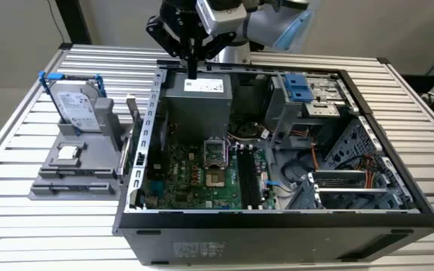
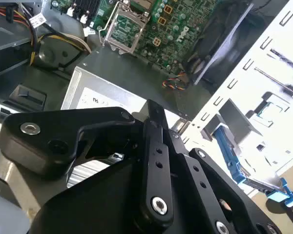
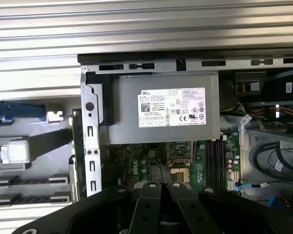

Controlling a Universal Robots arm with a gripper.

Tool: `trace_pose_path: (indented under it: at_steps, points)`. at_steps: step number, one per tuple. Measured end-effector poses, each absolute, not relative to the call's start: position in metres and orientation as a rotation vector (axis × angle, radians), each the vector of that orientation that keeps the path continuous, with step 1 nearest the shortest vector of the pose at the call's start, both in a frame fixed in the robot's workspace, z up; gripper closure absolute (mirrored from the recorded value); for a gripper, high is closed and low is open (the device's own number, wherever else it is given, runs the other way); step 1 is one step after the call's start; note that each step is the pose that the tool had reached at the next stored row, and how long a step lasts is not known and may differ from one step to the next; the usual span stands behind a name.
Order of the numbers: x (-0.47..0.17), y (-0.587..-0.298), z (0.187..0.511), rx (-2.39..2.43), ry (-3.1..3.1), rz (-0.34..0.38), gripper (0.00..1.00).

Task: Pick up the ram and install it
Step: 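Reach for the ram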

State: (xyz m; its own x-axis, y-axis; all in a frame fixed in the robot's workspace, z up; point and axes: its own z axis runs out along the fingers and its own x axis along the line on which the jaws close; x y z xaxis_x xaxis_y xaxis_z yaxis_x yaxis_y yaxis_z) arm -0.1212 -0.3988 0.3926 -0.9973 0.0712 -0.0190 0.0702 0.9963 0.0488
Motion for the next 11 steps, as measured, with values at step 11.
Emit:
trace_pose_path:
  at_steps: [11]
  points:
    - [-0.1212,-0.3988,0.3926,0.110,3.118,0.075,1.00]
